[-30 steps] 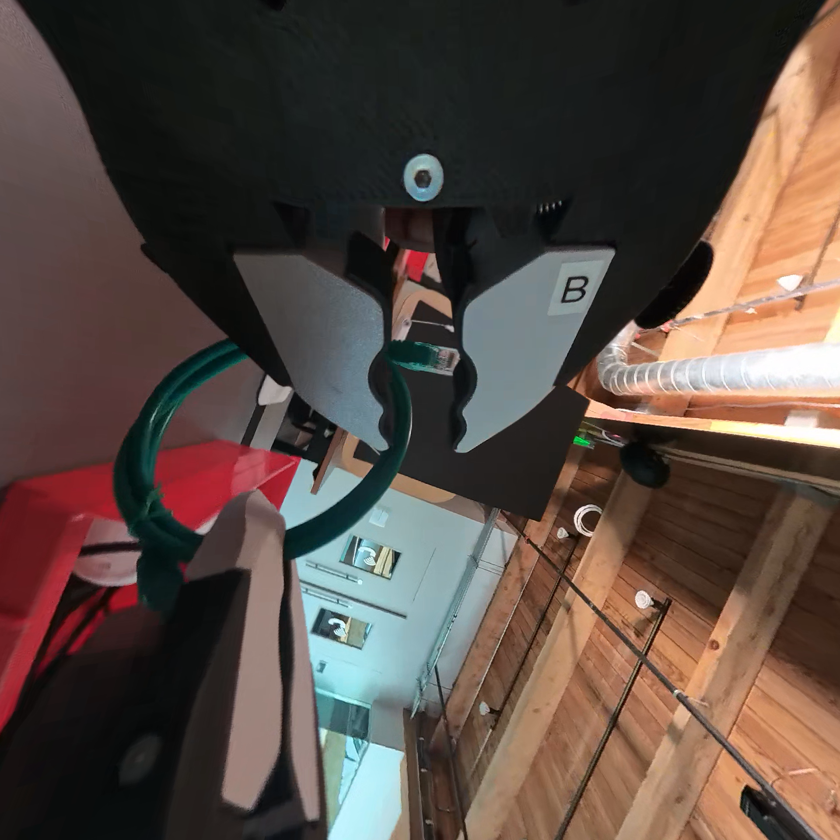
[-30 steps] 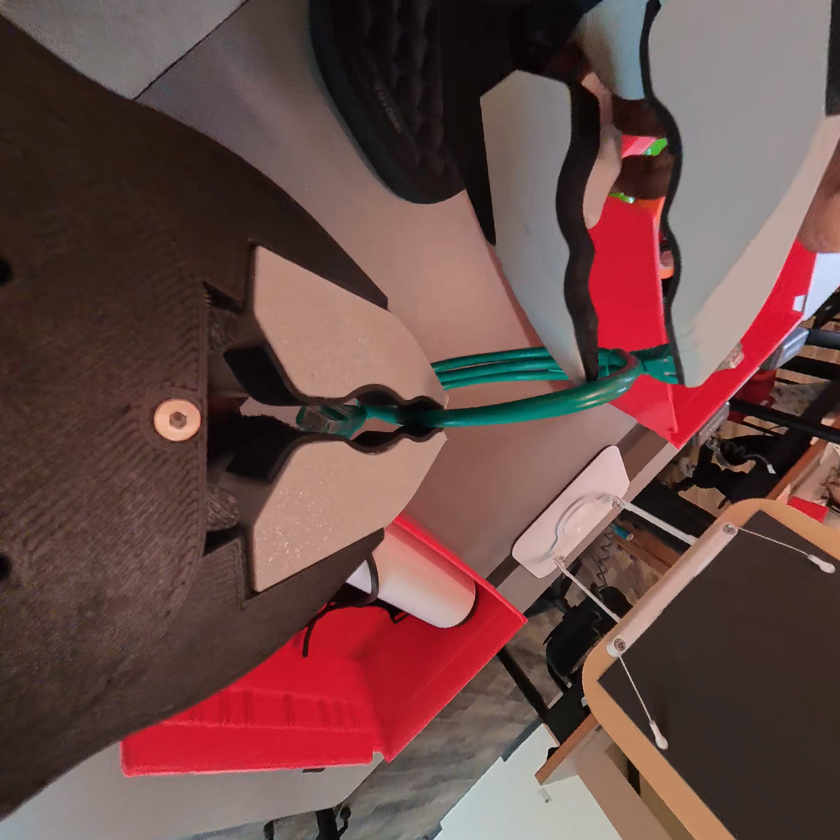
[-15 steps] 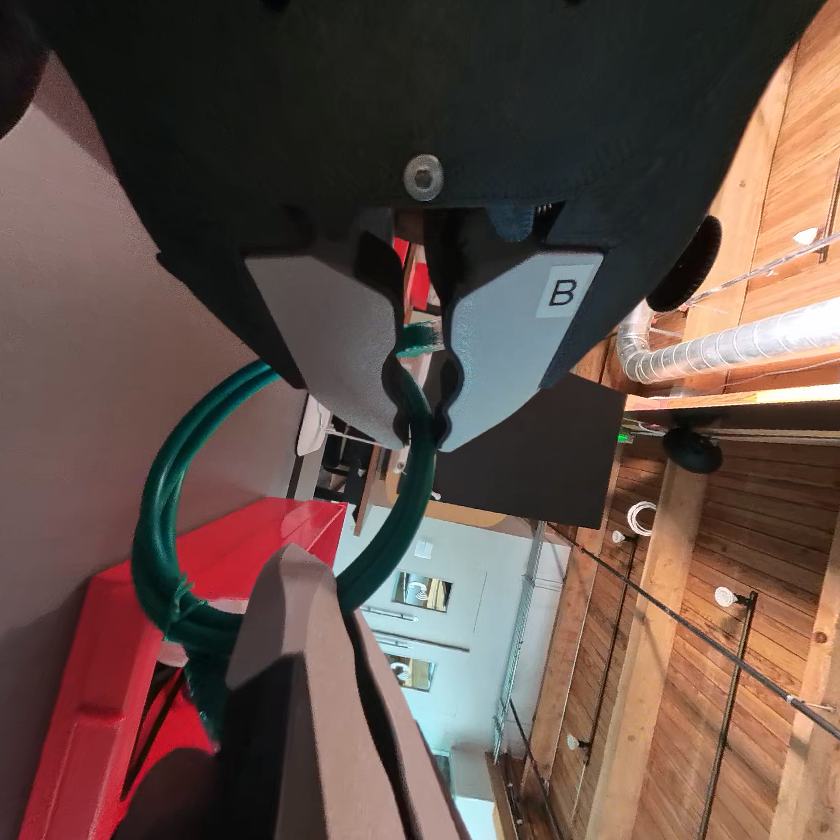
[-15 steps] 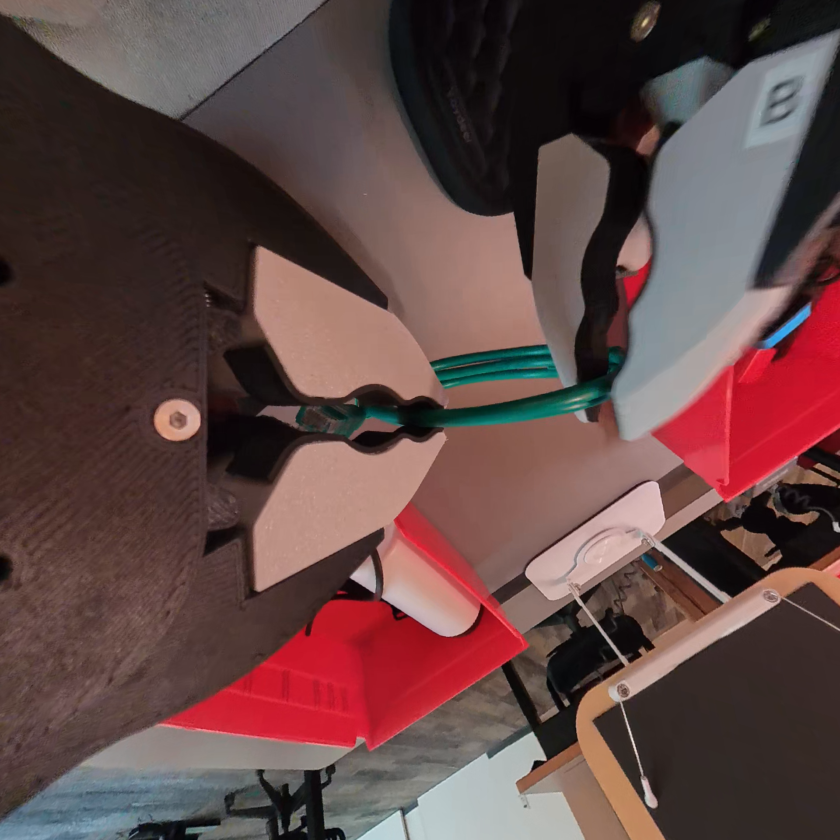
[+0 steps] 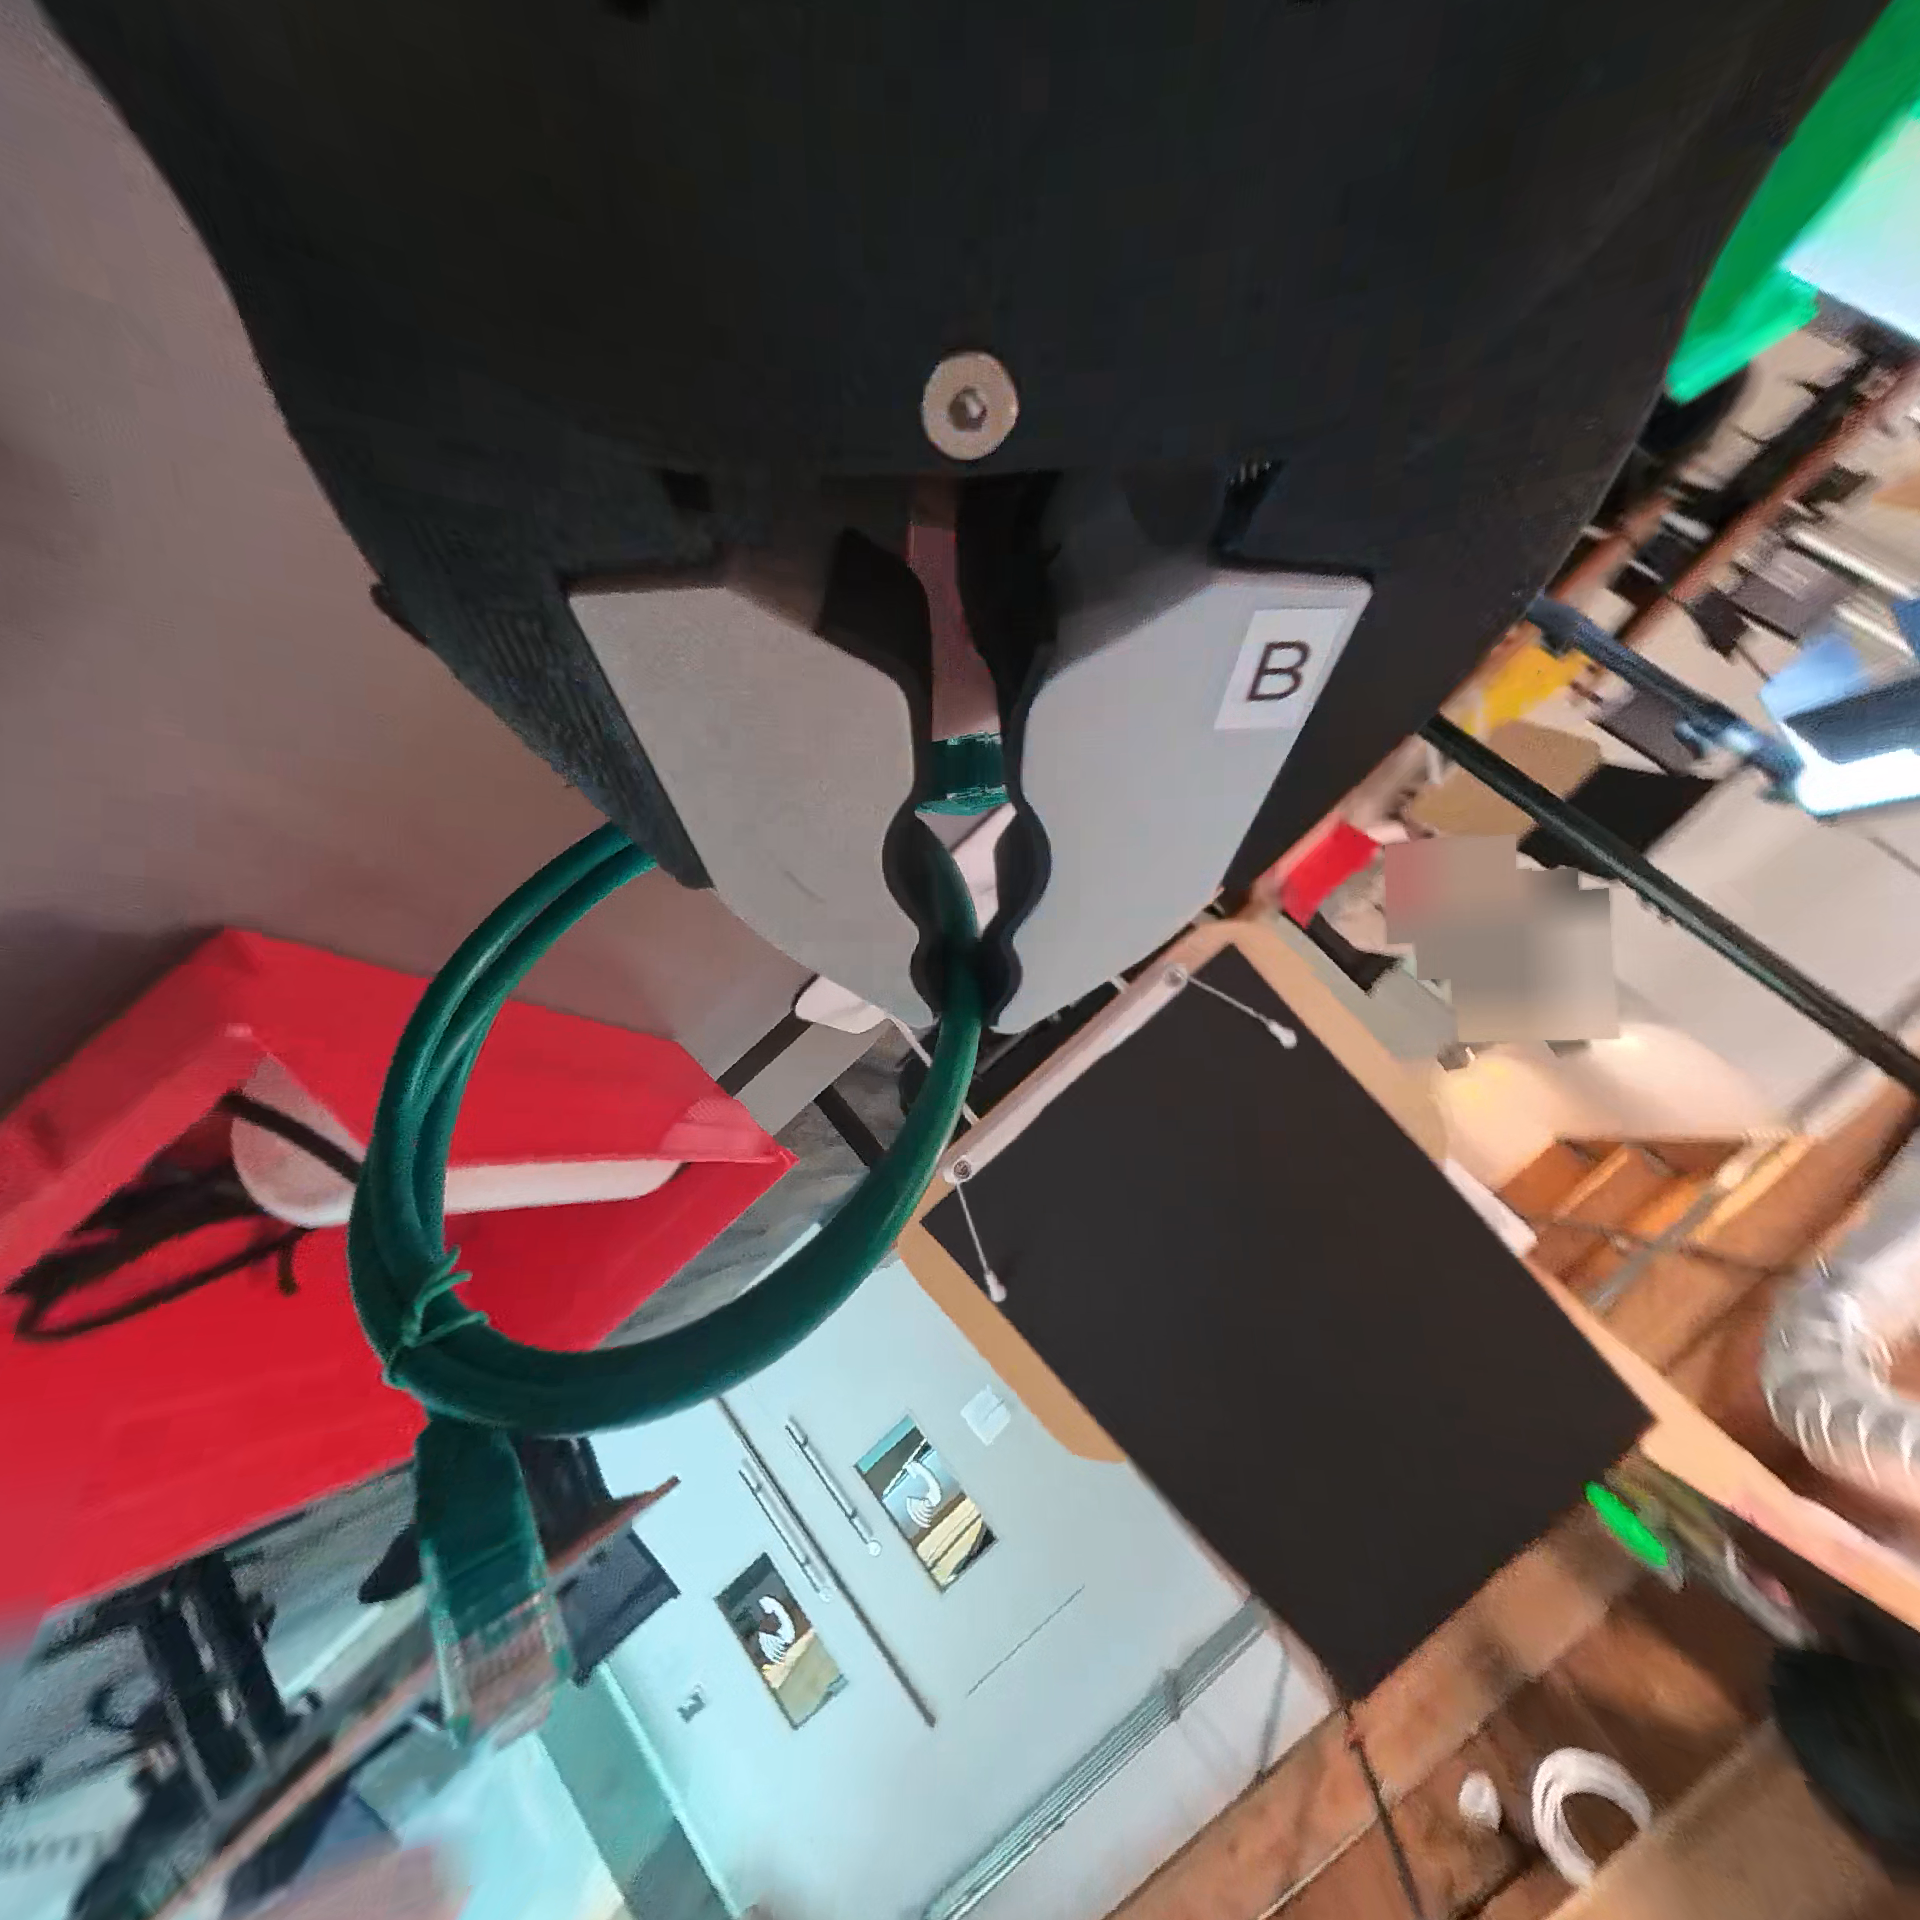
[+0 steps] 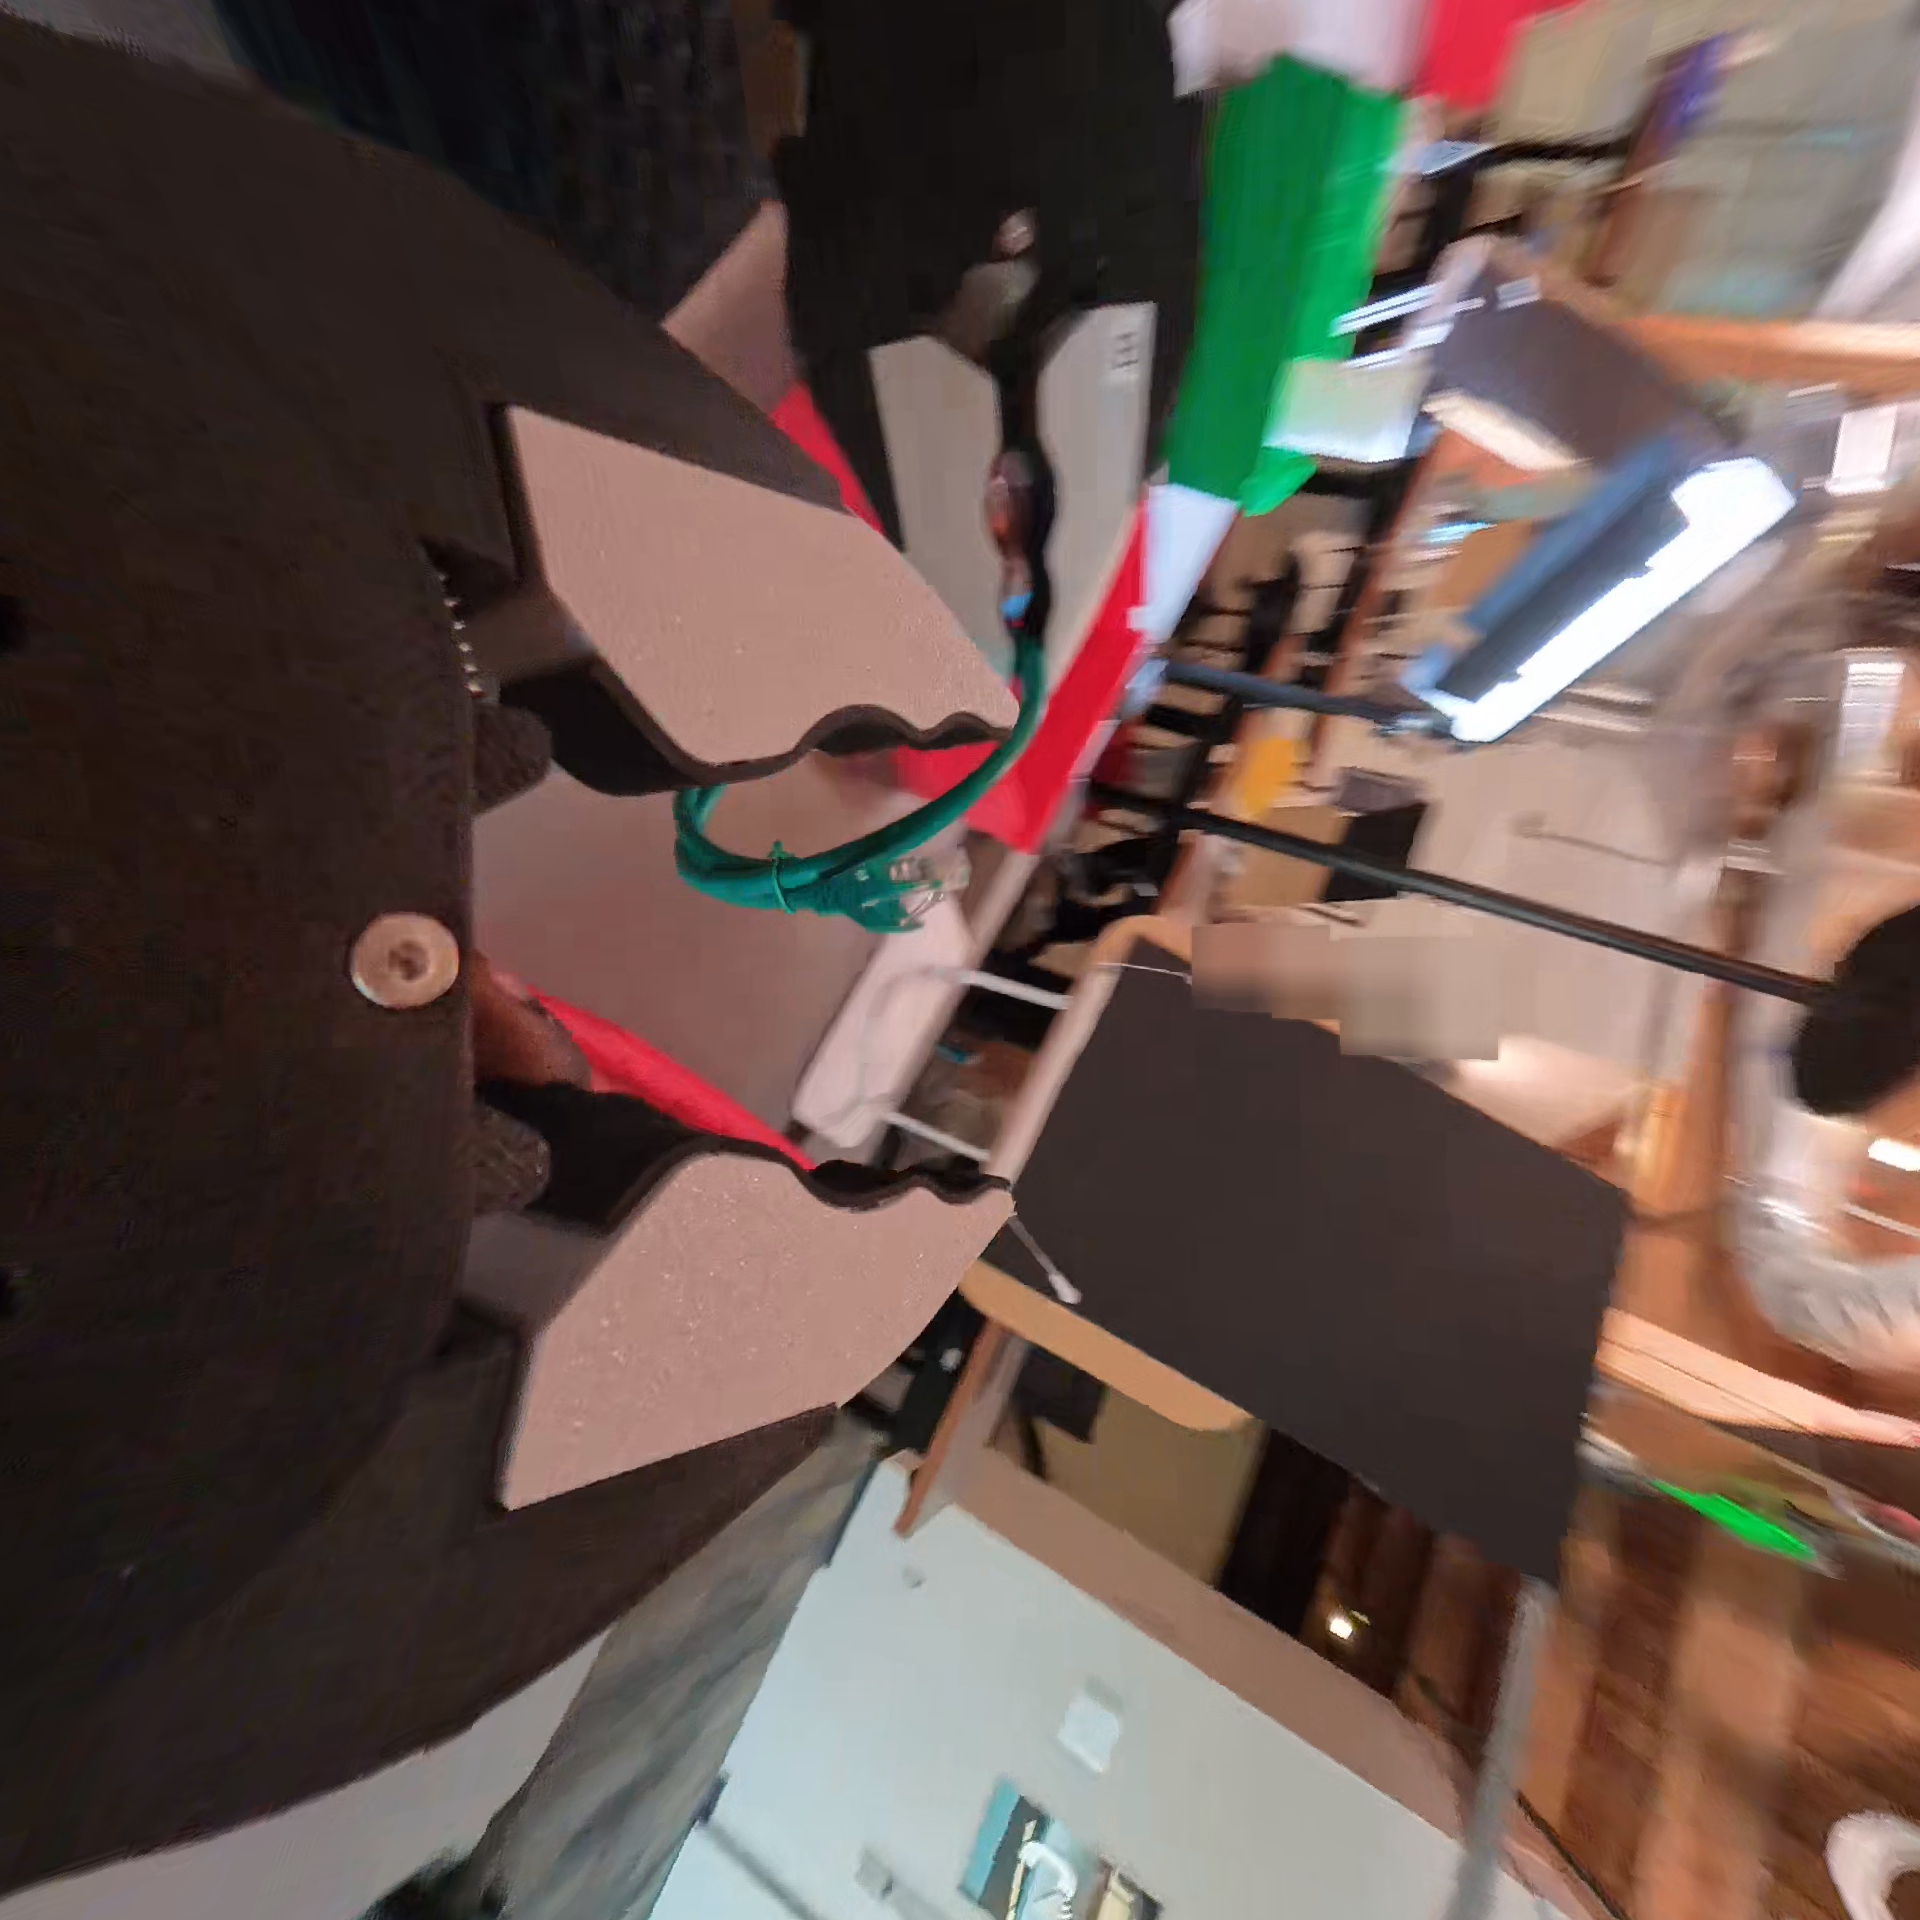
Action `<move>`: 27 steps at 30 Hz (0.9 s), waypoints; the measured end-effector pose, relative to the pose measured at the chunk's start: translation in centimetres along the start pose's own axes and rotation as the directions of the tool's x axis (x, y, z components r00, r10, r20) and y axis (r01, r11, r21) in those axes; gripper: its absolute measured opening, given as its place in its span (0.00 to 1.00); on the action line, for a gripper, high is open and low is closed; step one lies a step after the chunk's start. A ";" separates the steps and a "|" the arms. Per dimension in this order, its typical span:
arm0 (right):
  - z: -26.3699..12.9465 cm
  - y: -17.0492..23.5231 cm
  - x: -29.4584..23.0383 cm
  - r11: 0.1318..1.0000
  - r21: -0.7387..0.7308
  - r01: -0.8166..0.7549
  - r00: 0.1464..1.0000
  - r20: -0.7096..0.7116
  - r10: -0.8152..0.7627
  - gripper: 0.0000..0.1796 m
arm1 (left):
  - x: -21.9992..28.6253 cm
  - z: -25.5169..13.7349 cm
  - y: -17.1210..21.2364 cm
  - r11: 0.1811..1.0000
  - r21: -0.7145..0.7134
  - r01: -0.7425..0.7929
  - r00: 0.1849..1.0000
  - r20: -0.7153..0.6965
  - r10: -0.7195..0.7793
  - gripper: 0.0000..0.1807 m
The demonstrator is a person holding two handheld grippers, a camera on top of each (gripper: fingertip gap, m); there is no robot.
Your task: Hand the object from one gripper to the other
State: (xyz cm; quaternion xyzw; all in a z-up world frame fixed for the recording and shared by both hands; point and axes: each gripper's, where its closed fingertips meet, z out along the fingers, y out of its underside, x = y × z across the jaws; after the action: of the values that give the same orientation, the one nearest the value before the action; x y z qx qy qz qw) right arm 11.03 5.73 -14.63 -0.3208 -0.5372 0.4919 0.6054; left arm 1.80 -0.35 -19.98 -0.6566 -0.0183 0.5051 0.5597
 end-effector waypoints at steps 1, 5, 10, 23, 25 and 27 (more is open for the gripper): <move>-0.4 -0.9 0.5 0.996 0.073 -0.041 0.999 -0.010 0.042 0.42 | -0.4 0.1 0.2 0.998 -0.009 0.062 0.998 0.009 -0.062 0.04; -1.7 -2.4 1.8 0.951 0.247 -0.184 0.982 0.004 0.189 0.40 | -1.8 0.2 1.0 0.955 -0.006 0.297 0.954 0.035 -0.297 0.03; -1.0 -0.7 2.0 0.914 0.239 -0.329 0.944 0.059 0.324 0.37 | -2.9 0.1 1.5 0.753 0.051 0.656 0.754 -0.030 -0.656 0.03; 2.5 3.3 -2.5 0.947 0.032 -0.320 0.944 0.099 0.316 0.41 | -3.7 -0.7 3.0 0.144 0.142 0.979 0.166 -0.155 -0.974 0.04; 2.8 3.5 -2.9 0.956 0.017 -0.293 0.953 0.085 0.291 0.40 | -2.9 -0.7 2.9 0.130 0.135 0.982 0.152 -0.163 -0.975 0.04; 3.0 3.6 -3.0 0.967 0.015 -0.253 0.966 0.064 0.251 0.40 | -2.0 -0.7 2.5 0.095 0.114 0.989 0.115 -0.186 -0.976 0.04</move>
State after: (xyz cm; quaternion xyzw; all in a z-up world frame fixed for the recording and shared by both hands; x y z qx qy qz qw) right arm 7.41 3.56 -18.26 -0.3642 -0.5046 0.5806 0.5250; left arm -0.05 -2.94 -20.64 -0.4302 -0.3793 -0.0173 0.8190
